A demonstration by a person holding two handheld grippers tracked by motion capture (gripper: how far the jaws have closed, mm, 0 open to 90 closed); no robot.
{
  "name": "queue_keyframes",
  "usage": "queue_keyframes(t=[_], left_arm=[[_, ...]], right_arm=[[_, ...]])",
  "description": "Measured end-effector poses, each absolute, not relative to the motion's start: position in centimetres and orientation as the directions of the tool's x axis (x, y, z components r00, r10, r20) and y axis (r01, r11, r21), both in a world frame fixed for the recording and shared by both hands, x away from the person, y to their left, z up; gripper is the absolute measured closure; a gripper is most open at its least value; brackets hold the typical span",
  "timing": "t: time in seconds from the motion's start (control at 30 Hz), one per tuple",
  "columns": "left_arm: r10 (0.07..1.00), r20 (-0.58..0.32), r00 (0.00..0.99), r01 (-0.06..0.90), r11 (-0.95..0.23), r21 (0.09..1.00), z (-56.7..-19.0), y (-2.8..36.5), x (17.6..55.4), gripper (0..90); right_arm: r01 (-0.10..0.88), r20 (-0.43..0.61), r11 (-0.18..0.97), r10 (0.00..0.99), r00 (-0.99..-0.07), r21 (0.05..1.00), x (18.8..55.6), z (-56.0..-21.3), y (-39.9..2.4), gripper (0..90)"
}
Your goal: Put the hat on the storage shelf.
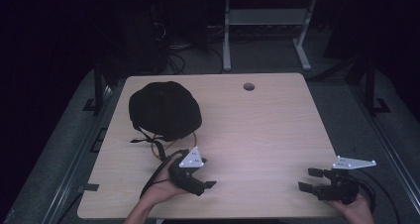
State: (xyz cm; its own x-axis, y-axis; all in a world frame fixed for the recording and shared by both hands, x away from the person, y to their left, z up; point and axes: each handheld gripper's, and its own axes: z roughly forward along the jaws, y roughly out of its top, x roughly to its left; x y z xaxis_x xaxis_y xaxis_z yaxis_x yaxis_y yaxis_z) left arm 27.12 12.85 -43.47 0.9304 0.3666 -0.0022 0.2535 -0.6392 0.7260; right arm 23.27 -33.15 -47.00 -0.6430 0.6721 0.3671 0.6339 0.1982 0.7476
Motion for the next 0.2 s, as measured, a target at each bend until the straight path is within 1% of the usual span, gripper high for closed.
queue_keyframes(t=[0.2], left_arm=[[0.366, -0.007, 0.931, 0.257, -0.638, 0.726, -43.52, 12.64, 27.05, 21.6]], right_arm=[[0.632, 0.378, 0.173, 0.672, -0.637, 0.756, 22.57, -47.09, -33.72, 16.2]])
